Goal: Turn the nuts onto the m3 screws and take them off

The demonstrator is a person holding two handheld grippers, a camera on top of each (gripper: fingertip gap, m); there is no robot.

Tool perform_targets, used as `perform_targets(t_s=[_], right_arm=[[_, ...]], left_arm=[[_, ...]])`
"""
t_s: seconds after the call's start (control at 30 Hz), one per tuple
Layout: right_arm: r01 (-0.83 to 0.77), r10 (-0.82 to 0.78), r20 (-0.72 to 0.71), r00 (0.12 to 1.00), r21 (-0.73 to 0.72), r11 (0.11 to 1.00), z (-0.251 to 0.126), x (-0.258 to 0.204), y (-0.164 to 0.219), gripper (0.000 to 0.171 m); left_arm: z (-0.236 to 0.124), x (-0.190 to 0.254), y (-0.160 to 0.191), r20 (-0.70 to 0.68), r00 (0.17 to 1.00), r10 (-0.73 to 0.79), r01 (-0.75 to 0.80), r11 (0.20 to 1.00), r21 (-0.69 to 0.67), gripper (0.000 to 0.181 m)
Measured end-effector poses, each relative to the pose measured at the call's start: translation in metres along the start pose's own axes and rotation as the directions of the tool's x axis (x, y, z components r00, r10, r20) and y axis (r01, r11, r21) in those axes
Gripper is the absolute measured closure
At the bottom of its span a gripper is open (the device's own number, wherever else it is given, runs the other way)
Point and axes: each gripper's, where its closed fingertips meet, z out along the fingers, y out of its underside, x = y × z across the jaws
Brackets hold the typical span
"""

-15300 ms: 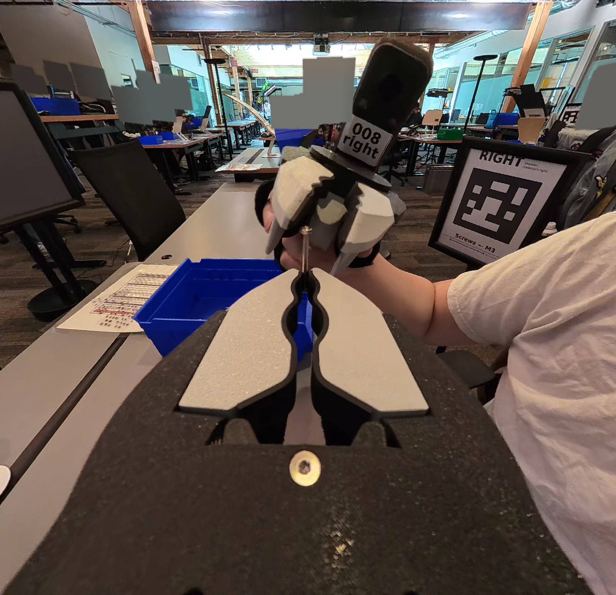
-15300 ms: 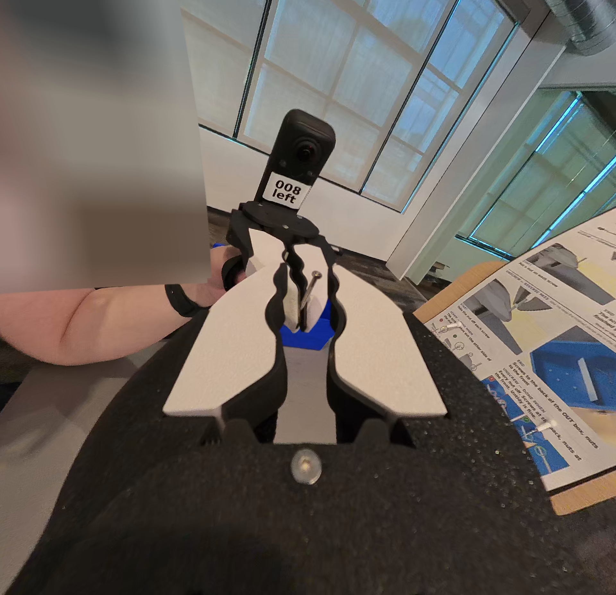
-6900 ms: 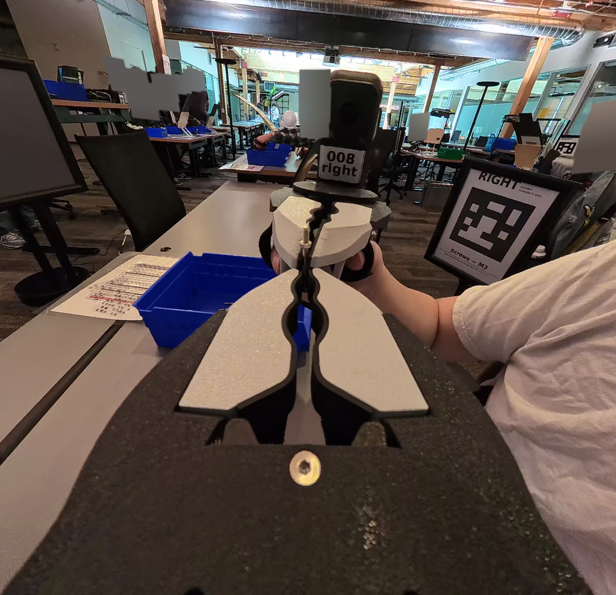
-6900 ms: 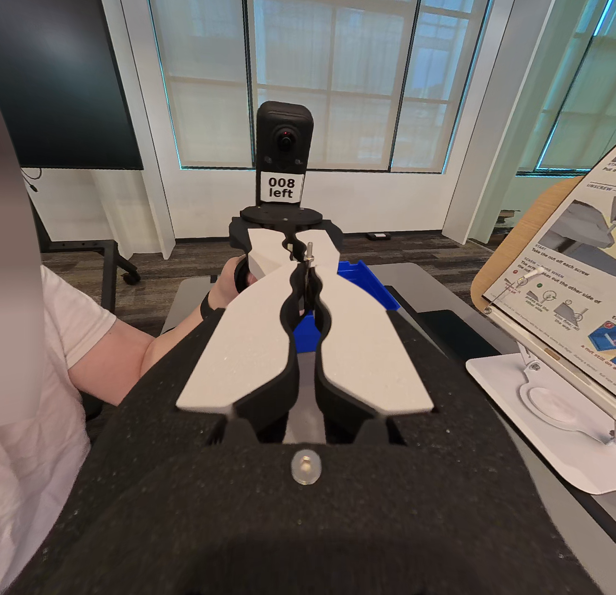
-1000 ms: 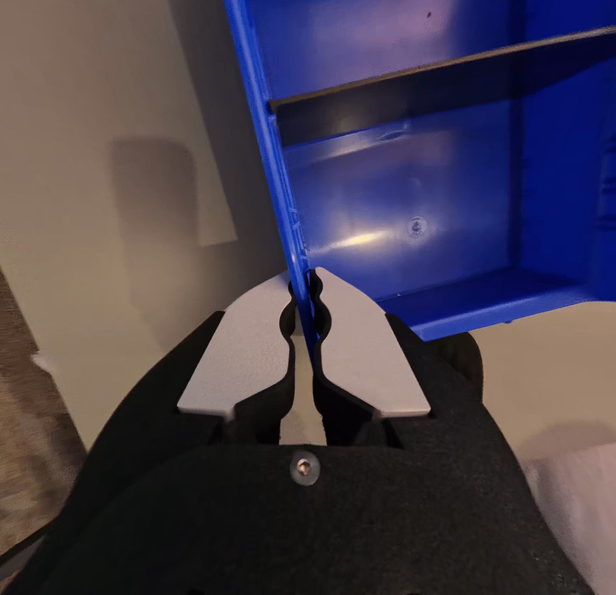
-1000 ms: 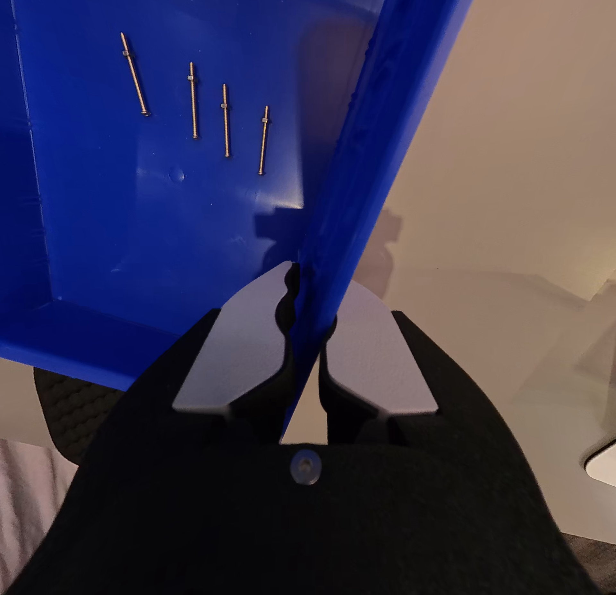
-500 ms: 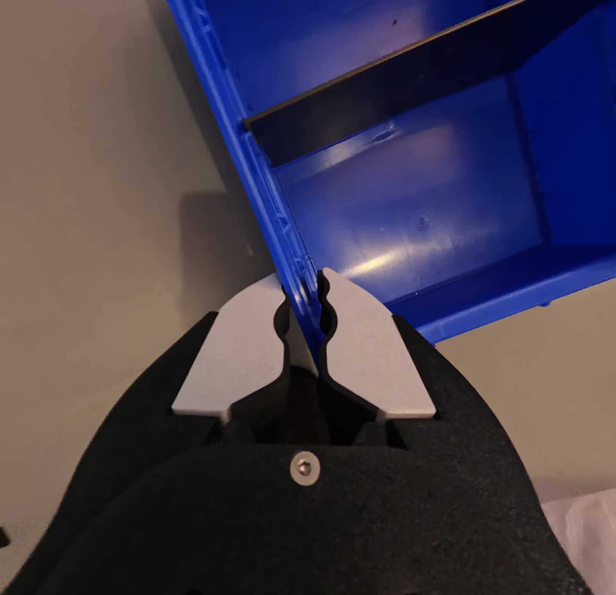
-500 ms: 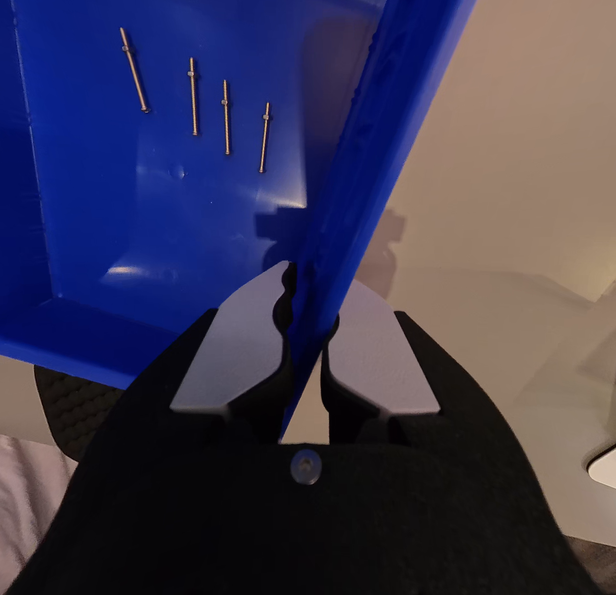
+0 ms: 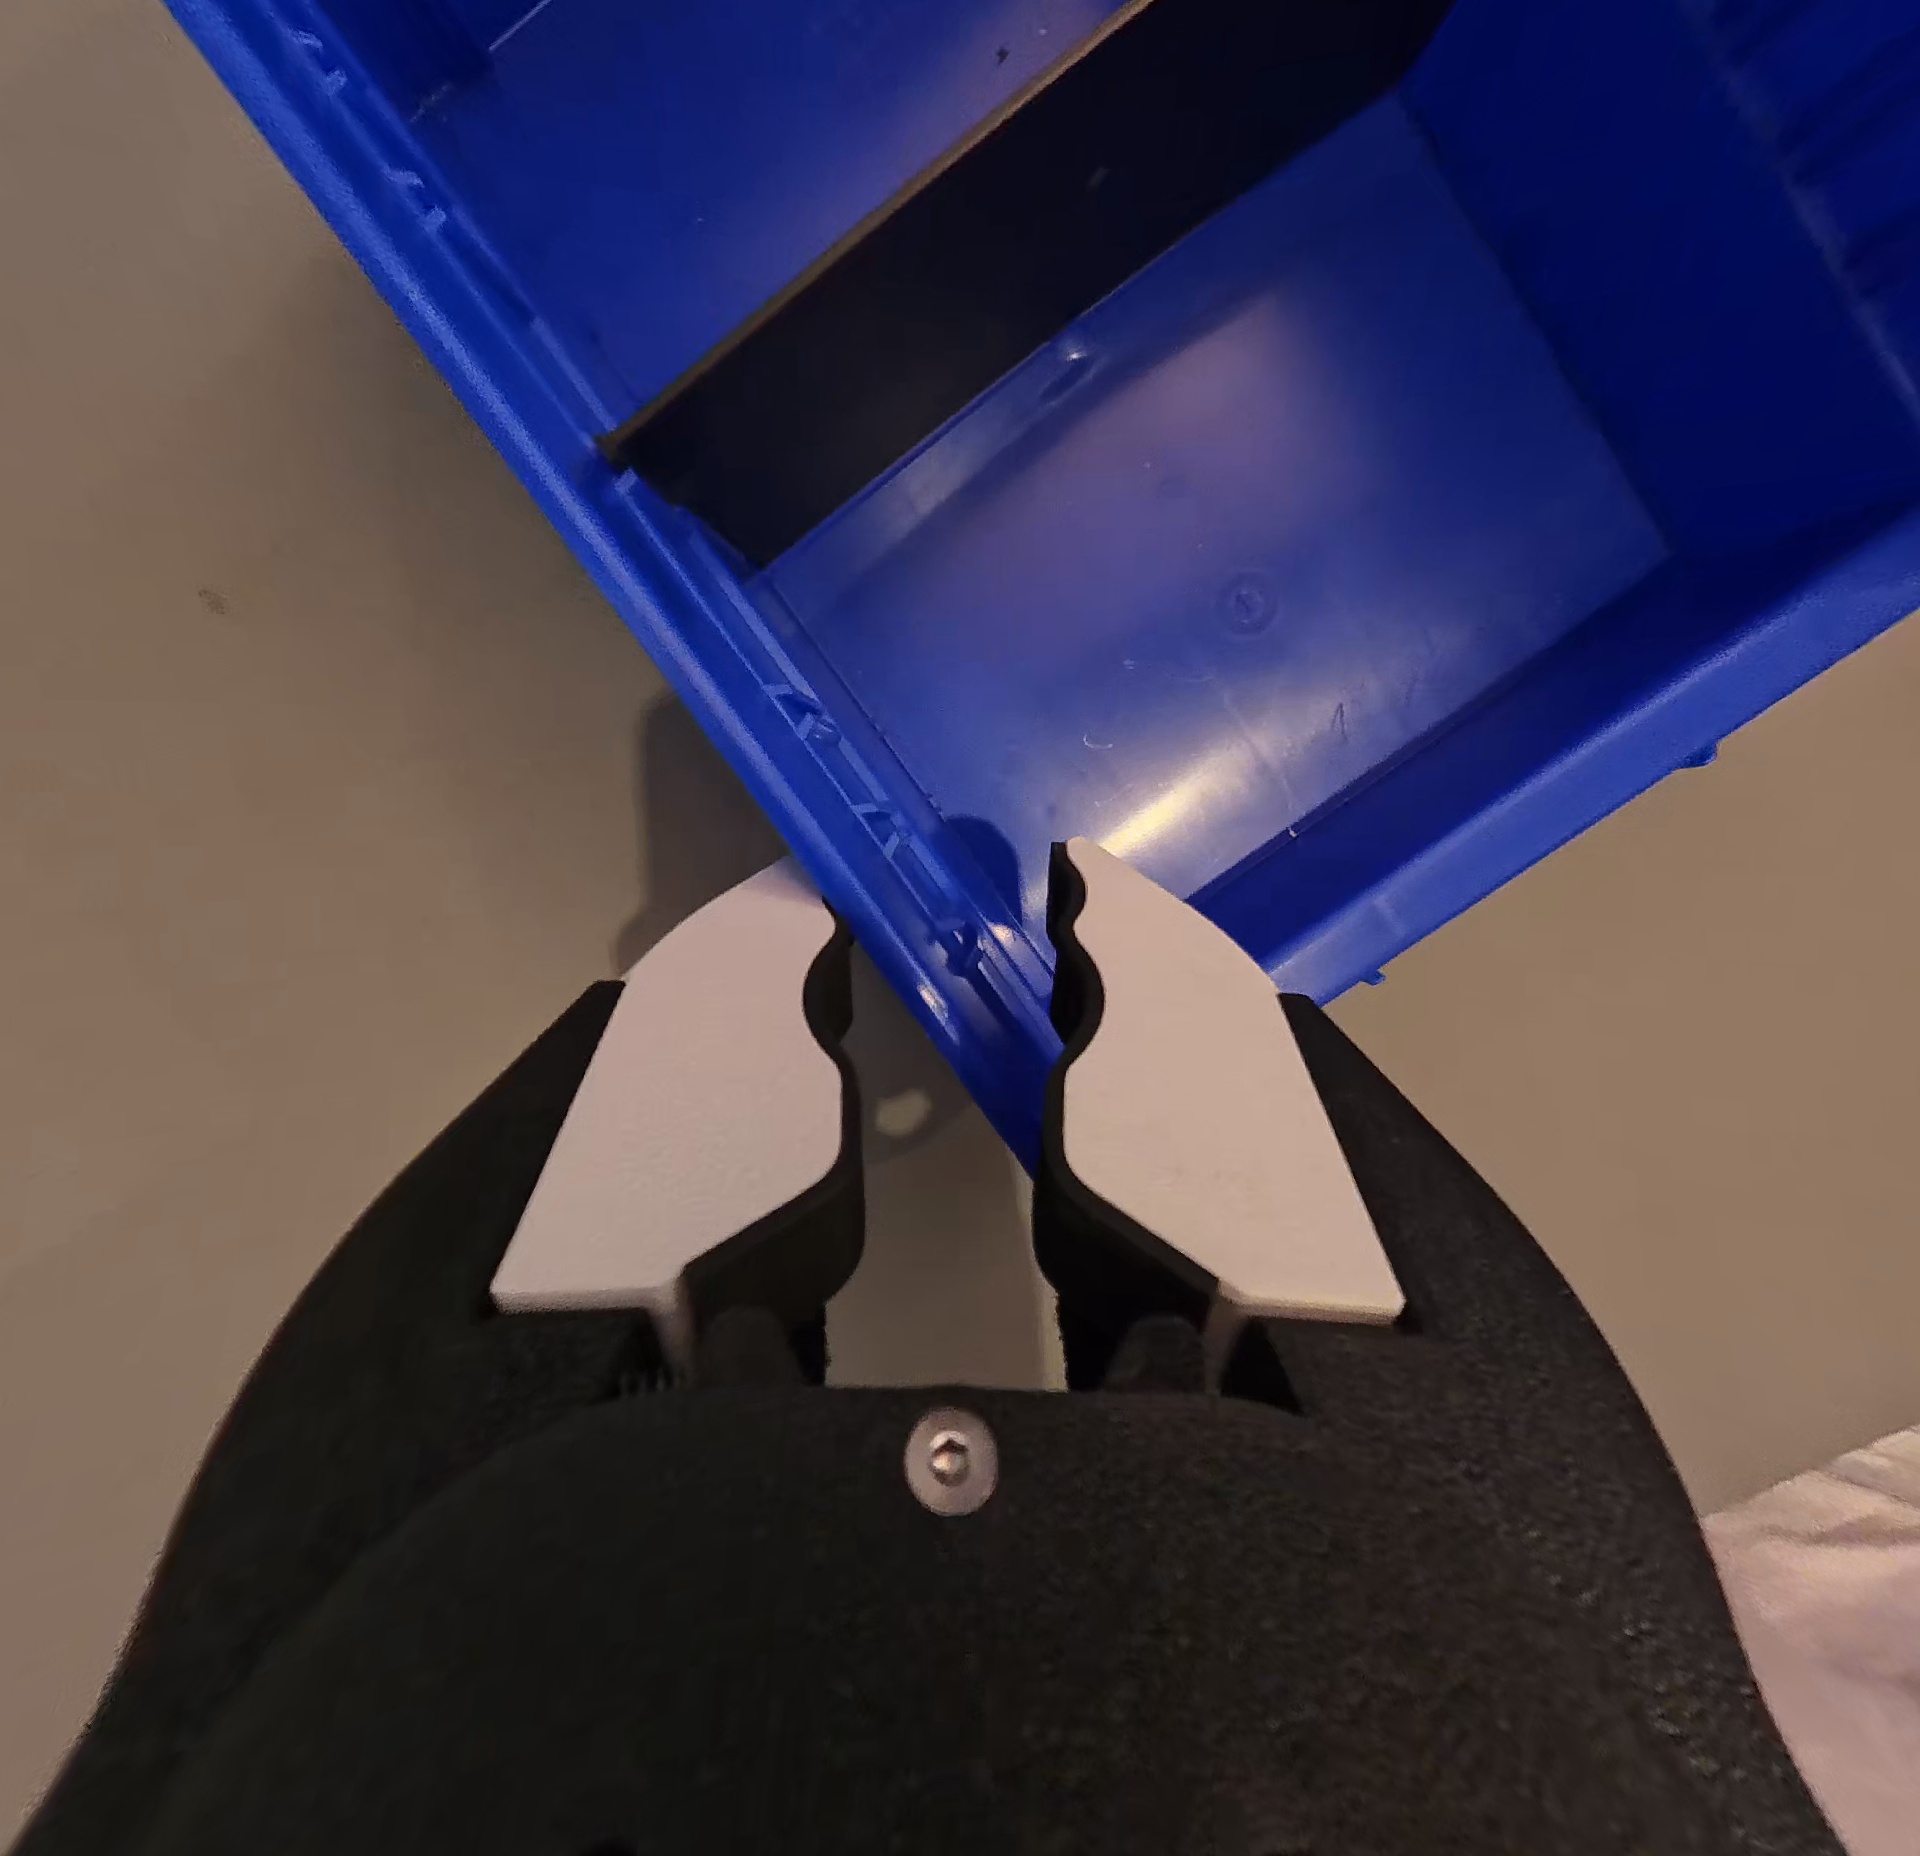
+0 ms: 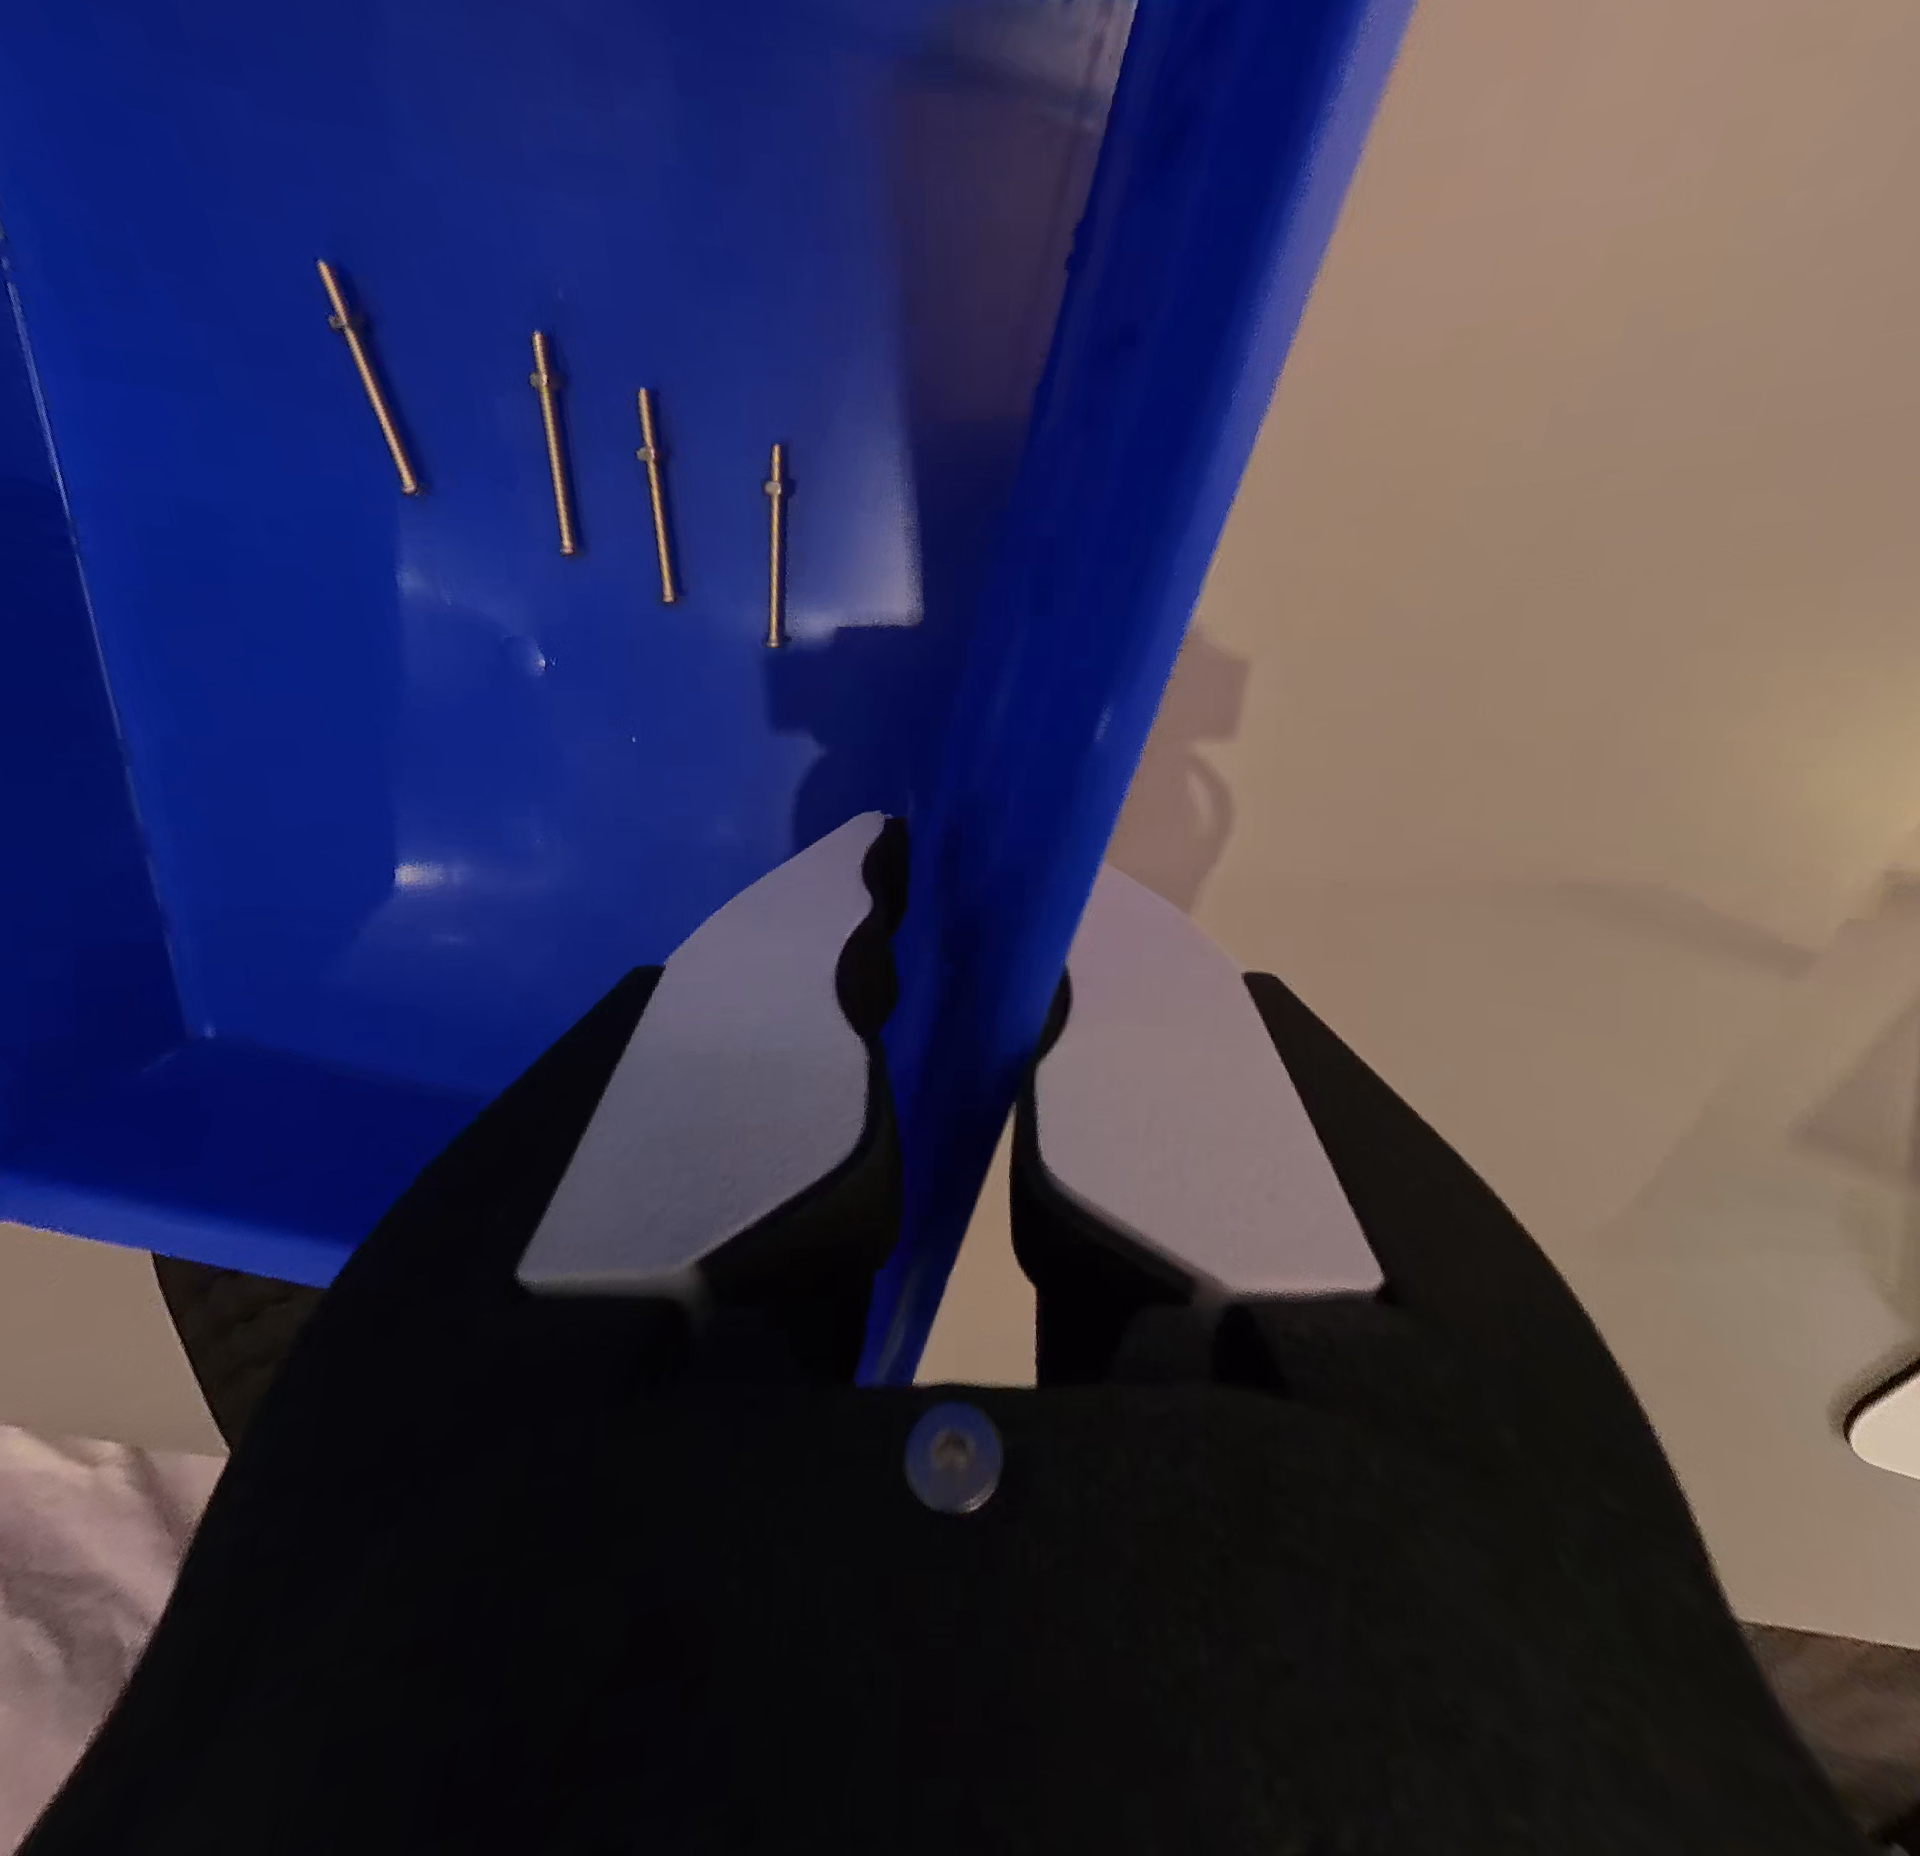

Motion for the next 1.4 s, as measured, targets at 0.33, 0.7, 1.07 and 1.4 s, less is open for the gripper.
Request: perform_targets(t_s=[0.33,0.7,1.07,1.4], right_arm=[[-0.080,0.080,0.103,0.991,-0.005,0.997,0.002,0.000,-0.003,0.164],[-0.075,0.082,0.142,0.987,-0.051,0.996,-0.003,0.018,0.004,0.165],[0.014,-0.010,0.089,0.996,-0.050,0.999,-0.068,0.007,-0.014,0.165],[0.295,-0.295,-0.003,0.955,-0.017,0.955,-0.197,-0.136,-0.088,0.165]], left_arm=[[0.007,0.053,-0.013,-0.134,0.986,0.097,-0.093,0.995,0.032,0.135],[-0.067,0.038,0.019,-0.280,0.958,0.064,0.020,0.958,0.287,0.128],[-0.099,-0.021,0.086,-0.229,0.971,-0.067,0.138,0.941,0.308,0.132],[-0.125,-0.055,0.124,-0.218,0.960,-0.177,0.249,0.893,0.374,0.132]])
